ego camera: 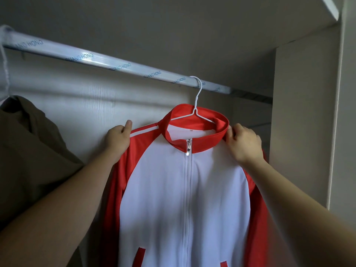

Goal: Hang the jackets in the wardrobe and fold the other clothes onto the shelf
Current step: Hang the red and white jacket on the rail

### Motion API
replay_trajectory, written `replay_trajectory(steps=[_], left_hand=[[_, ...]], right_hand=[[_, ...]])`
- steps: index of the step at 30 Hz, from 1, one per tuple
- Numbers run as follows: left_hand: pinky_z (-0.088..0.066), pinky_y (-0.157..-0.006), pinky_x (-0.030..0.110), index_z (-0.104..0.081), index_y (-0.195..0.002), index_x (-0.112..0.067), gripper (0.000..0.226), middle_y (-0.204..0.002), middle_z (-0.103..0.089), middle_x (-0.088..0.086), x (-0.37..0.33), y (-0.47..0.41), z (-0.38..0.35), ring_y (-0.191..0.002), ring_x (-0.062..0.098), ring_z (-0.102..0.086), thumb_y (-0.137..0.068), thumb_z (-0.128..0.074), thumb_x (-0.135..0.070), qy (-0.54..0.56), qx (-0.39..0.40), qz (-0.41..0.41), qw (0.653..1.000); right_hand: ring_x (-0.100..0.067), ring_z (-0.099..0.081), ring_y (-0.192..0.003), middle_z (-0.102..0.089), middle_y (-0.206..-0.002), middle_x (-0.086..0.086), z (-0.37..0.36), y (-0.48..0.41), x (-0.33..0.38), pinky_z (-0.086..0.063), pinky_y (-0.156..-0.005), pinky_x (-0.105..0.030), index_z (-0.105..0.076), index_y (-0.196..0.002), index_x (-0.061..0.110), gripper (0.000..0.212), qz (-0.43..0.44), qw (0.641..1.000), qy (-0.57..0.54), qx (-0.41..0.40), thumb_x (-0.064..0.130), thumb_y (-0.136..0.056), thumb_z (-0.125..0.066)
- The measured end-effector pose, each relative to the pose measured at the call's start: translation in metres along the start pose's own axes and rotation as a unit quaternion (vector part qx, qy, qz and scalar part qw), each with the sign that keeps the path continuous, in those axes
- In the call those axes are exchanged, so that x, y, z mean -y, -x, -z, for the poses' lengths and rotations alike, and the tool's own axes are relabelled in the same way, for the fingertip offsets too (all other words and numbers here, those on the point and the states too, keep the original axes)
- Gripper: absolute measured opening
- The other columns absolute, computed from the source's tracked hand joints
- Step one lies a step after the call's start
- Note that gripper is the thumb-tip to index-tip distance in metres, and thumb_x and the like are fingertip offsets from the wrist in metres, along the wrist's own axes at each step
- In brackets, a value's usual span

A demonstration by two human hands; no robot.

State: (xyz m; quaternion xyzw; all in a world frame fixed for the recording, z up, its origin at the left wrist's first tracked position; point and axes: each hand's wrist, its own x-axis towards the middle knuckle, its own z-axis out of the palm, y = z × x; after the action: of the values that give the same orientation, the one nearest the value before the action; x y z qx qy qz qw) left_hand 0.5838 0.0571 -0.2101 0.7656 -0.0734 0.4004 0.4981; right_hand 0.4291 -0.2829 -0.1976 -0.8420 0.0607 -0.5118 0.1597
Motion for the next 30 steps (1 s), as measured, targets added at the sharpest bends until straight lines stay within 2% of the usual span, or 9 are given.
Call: replay_trajectory(steps=[4, 7, 10, 12, 15, 20, 24, 27, 30], left_hand=[[-0.031, -0.055, 0.033, -0.034, -0.061, -0.014, 0.06, -0.056, -0.038, 0.0, 0.009, 0.009, 0.006, -0.054, 0.019, -0.037, -0.1, -0.04, -0.058, 0.037, -0.019, -0.013, 0.999], [-0.035, -0.058, 0.031, -0.046, -0.065, -0.017, 0.043, -0.056, -0.047, -0.01, 0.015, 0.019, 0.007, -0.058, 0.014, -0.043, -0.096, -0.048, -0.047, 0.111, -0.022, -0.023, 0.993], [-0.046, -0.069, 0.026, -0.062, -0.083, -0.024, 0.018, -0.077, -0.066, -0.017, 0.023, 0.032, 0.004, -0.075, 0.008, -0.061, -0.095, -0.054, -0.035, 0.146, -0.014, -0.031, 0.989], [-0.048, -0.073, 0.019, -0.066, -0.096, -0.028, 0.013, -0.088, -0.07, -0.019, 0.028, 0.038, 0.003, -0.084, -0.002, -0.065, -0.099, -0.054, -0.033, 0.132, -0.026, -0.042, 0.99], [-0.043, -0.067, 0.008, -0.066, -0.092, -0.028, 0.017, -0.074, -0.066, -0.021, 0.03, 0.04, 0.005, -0.074, -0.01, -0.06, -0.101, -0.052, -0.032, 0.084, -0.047, -0.083, 0.992], [-0.036, -0.063, 0.023, -0.058, -0.08, -0.021, 0.027, -0.073, -0.054, -0.007, 0.032, 0.03, 0.013, -0.069, 0.007, -0.049, -0.105, -0.048, -0.024, -0.004, -0.031, -0.14, 0.99], [-0.033, -0.062, 0.03, -0.049, -0.073, -0.009, 0.038, -0.064, -0.042, -0.002, 0.028, 0.024, 0.011, -0.059, 0.009, -0.036, -0.104, -0.049, -0.03, 0.087, -0.003, -0.043, 0.995], [-0.04, -0.072, 0.033, -0.061, -0.083, -0.005, 0.03, -0.076, -0.056, 0.006, 0.017, 0.026, 0.007, -0.071, 0.018, -0.047, -0.102, -0.049, -0.026, 0.035, -0.022, -0.052, 0.998], [-0.048, -0.093, 0.036, -0.067, -0.119, -0.019, 0.026, -0.118, -0.068, 0.0, -0.005, 0.031, 0.002, -0.105, 0.02, -0.059, -0.098, -0.052, -0.024, -0.057, -0.053, -0.202, 0.976]], right_hand=[[-0.037, -0.052, -0.093, -0.059, -0.09, -0.009, -0.004, 0.001, 0.0, -0.039, -0.086, -0.047, -0.044, -0.084, 0.018, 0.032, -0.002, 1.0, -0.012, 0.002, 0.04, -0.105, -0.035], [-0.033, -0.051, -0.098, -0.057, -0.093, -0.004, -0.005, 0.002, 0.001, -0.037, -0.092, -0.052, -0.048, -0.089, 0.019, 0.024, -0.002, 0.999, -0.03, 0.019, 0.037, -0.103, -0.038], [-0.033, -0.053, -0.097, -0.056, -0.093, 0.0, -0.005, 0.003, 0.006, -0.036, -0.095, -0.054, -0.049, -0.091, 0.02, 0.019, -0.004, 0.998, -0.047, 0.029, 0.034, -0.099, -0.038], [-0.033, -0.055, -0.095, -0.057, -0.092, 0.002, -0.004, 0.003, 0.011, -0.037, -0.096, -0.052, -0.05, -0.092, 0.021, 0.023, -0.005, 0.998, -0.061, 0.025, 0.035, -0.093, -0.032], [-0.033, -0.058, -0.098, -0.067, -0.101, -0.004, -0.004, 0.002, 0.018, -0.041, -0.097, -0.049, -0.061, -0.106, 0.018, 0.034, 0.023, 0.996, -0.086, 0.01, 0.031, -0.093, -0.033], [-0.032, -0.053, -0.103, -0.064, -0.105, -0.006, -0.011, -0.003, 0.017, -0.033, -0.092, -0.043, -0.064, -0.114, 0.015, 0.027, 0.042, 0.998, -0.049, 0.0, 0.022, -0.102, -0.042], [-0.033, -0.053, -0.103, -0.065, -0.104, -0.007, -0.016, -0.003, 0.016, -0.032, -0.091, -0.042, -0.062, -0.112, 0.014, 0.025, 0.029, 0.999, -0.039, -0.001, 0.016, -0.097, -0.042], [-0.032, -0.054, -0.101, -0.064, -0.101, -0.005, -0.02, -0.005, 0.019, -0.03, -0.088, -0.041, -0.061, -0.108, 0.016, 0.023, 0.015, 0.999, -0.04, -0.006, 0.017, -0.096, -0.041], [-0.032, -0.054, -0.098, -0.063, -0.097, -0.004, -0.023, -0.006, 0.019, -0.028, -0.085, -0.041, -0.058, -0.102, 0.017, 0.021, 0.015, 0.999, -0.046, 0.0, 0.019, -0.094, -0.039]])
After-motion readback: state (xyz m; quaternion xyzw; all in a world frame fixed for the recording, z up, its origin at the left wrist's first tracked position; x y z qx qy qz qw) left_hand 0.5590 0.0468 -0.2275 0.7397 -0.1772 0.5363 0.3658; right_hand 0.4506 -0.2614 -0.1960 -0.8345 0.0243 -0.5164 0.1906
